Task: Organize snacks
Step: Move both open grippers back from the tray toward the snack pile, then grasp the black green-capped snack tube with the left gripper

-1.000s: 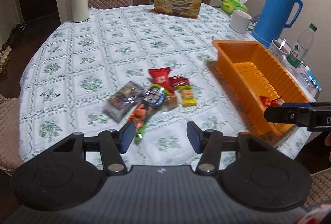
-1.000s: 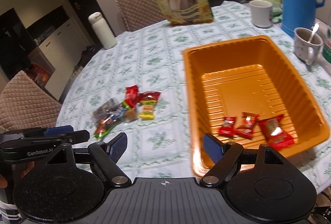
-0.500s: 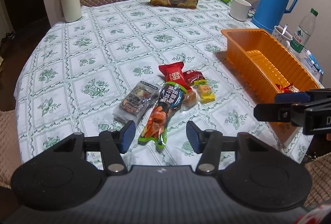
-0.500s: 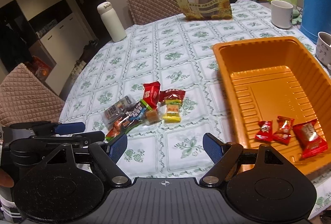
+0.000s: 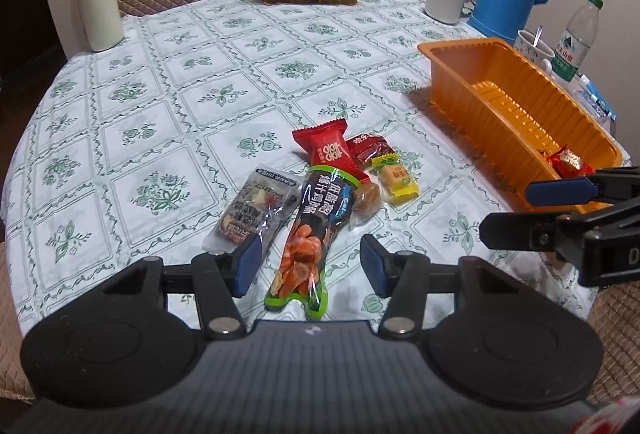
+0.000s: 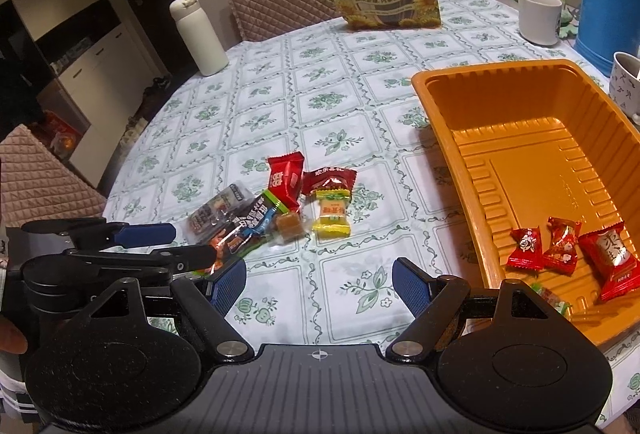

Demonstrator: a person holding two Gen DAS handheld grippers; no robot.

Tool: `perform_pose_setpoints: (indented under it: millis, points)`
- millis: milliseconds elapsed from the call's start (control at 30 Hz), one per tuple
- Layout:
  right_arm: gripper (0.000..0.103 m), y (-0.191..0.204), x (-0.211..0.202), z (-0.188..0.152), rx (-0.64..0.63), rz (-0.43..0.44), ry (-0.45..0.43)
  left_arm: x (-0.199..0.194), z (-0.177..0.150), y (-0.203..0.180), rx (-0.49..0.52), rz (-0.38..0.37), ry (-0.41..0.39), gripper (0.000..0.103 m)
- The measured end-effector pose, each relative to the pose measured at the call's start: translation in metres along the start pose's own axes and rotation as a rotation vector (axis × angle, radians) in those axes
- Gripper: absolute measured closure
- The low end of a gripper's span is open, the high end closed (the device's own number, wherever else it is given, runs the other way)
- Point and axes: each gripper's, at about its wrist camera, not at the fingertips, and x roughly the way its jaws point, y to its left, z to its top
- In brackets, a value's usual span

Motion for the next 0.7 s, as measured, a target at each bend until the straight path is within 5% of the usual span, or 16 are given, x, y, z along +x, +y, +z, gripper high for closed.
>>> perform_pose_setpoints:
  millis: [700]
  points:
    - [0.023,-0.005,0.014,0.004,0.012,-0.036,0.005,0.042,0.008,-0.013,0.135,0.007,0.039,0.07]
